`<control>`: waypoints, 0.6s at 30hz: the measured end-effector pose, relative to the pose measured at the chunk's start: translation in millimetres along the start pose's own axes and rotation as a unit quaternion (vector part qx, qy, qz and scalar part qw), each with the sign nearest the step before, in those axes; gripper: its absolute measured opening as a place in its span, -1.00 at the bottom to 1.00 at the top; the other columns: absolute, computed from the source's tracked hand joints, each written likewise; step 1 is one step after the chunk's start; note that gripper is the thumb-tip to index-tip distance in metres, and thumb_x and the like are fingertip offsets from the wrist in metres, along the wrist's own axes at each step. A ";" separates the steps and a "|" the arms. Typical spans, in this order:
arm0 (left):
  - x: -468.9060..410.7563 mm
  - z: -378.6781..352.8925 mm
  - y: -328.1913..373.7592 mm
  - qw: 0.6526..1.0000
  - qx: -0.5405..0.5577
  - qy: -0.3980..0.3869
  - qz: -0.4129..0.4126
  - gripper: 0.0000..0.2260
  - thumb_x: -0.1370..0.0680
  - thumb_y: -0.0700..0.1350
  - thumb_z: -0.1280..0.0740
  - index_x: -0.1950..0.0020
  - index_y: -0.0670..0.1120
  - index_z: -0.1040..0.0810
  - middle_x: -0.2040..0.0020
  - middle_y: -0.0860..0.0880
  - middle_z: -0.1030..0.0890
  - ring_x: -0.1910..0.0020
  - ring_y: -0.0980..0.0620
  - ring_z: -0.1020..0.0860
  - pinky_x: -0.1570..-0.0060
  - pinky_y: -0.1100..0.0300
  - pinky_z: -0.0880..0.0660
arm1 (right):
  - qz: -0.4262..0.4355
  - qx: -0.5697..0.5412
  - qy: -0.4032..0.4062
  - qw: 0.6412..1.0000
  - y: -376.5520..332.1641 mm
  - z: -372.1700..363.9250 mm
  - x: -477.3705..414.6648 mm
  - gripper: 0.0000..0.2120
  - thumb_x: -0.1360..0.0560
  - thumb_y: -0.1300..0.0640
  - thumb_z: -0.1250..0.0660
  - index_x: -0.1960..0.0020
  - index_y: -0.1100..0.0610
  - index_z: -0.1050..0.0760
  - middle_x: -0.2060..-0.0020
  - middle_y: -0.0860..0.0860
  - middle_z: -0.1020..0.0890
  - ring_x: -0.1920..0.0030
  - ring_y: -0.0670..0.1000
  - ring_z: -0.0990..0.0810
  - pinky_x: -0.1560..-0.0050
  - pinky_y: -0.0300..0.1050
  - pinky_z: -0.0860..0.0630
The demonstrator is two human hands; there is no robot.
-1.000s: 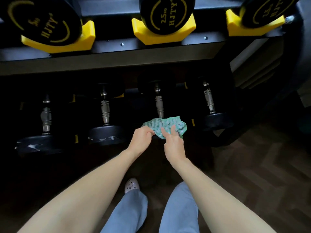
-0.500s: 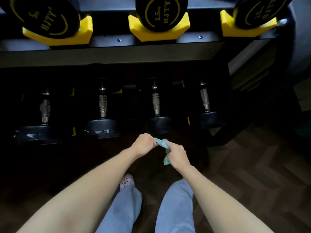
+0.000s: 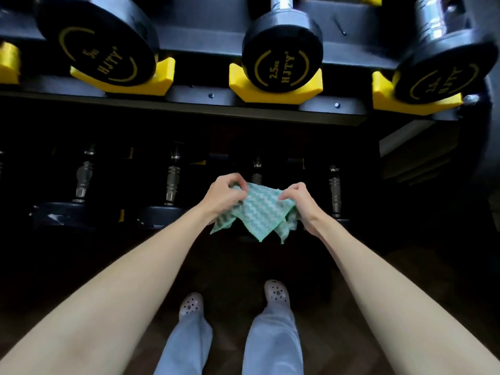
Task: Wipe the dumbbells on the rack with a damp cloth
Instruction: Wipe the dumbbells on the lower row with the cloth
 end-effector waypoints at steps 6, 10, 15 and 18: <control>-49.6 15.1 3.6 0.996 -0.054 0.067 -0.012 -0.84 -0.46 -0.32 -0.32 0.22 -0.10 -0.60 0.24 0.06 -0.53 0.18 0.11 -0.44 0.38 0.41 -0.30 | 0.037 0.045 0.011 0.998 -16.7 24.3 -65.6 -0.66 -0.42 0.32 -0.39 -0.05 0.13 -0.29 0.09 0.03 -0.43 0.05 0.07 -0.45 0.27 -0.19 -0.36; -90.8 7.8 -9.5 0.989 -0.128 0.073 -0.026 -0.86 -0.59 -0.26 -0.20 0.01 -0.16 -0.56 -0.11 -0.12 -0.54 -0.14 -0.02 -0.47 0.11 0.36 -0.38 | 0.074 0.071 0.060 0.993 -16.8 27.5 -108.4 -0.80 -0.45 0.28 -0.40 0.06 0.18 -0.38 0.28 -0.04 -0.43 0.19 0.01 -0.44 0.33 -0.29 -0.37; -120.1 -15.9 -39.2 0.984 -0.172 0.051 0.010 -0.69 -0.65 -0.18 -0.05 -0.35 -0.19 -0.38 -0.35 -0.21 -0.35 -0.31 -0.19 -0.35 -0.18 0.13 -0.30 | 0.122 0.157 0.204 0.958 -9.9 26.4 -133.4 -0.87 -0.51 0.18 -0.34 -0.02 0.20 -0.55 0.11 0.11 -0.61 -0.01 0.15 -0.57 -0.02 -0.08 -0.43; -133.5 -25.9 -47.6 0.982 -0.176 0.064 0.025 -0.69 -0.64 -0.21 -0.06 -0.36 -0.20 -0.36 -0.33 -0.20 -0.37 -0.31 -0.18 -0.37 -0.17 0.14 -0.32 | 0.101 0.142 0.249 0.953 1.6 16.6 -144.3 -0.84 -0.54 0.17 -0.28 -0.05 0.20 -0.57 0.04 0.17 -0.64 -0.03 0.16 -0.58 -0.04 -0.07 -0.44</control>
Point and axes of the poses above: each hand's wrist, its own x-axis away from the middle knuckle, its own z-axis out of the back of the hand, y = z × x, the point moved 6 cm from there along -x, towards the middle knuckle
